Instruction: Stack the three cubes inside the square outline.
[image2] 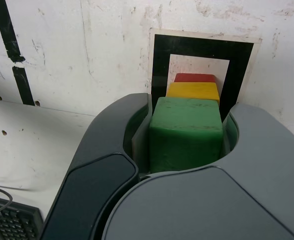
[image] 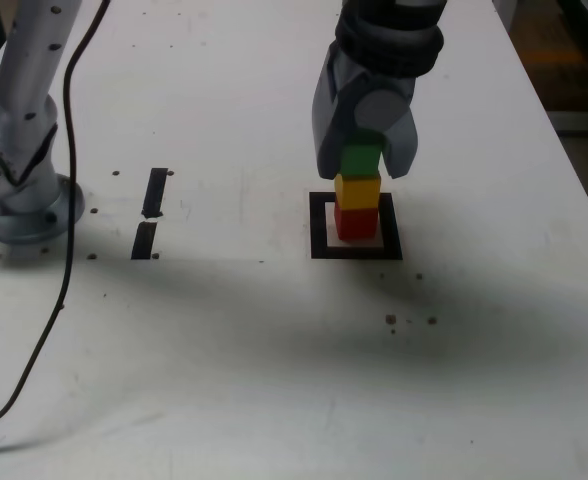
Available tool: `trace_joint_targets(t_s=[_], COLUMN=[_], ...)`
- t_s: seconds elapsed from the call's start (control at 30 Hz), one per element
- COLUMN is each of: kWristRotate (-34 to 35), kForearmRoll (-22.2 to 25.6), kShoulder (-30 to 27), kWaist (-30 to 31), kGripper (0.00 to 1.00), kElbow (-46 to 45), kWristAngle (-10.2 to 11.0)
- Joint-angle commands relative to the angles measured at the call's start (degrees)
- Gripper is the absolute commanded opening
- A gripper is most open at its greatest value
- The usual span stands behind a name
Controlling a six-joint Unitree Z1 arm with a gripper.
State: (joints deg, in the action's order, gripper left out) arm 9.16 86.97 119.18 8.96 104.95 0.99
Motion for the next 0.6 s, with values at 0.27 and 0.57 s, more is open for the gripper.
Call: trace_joint_targets(t_s=[0.27,0.57], kWristRotate=[0.09,0.83], kForearmRoll=[-0.25,3.04], kShoulder=[-0.42,-10.01], kWaist=[-0.26,-0.26], kGripper=[0.95,1.0], kElbow=[-0.22,0.97], kWristAngle=[-0.53,1.33])
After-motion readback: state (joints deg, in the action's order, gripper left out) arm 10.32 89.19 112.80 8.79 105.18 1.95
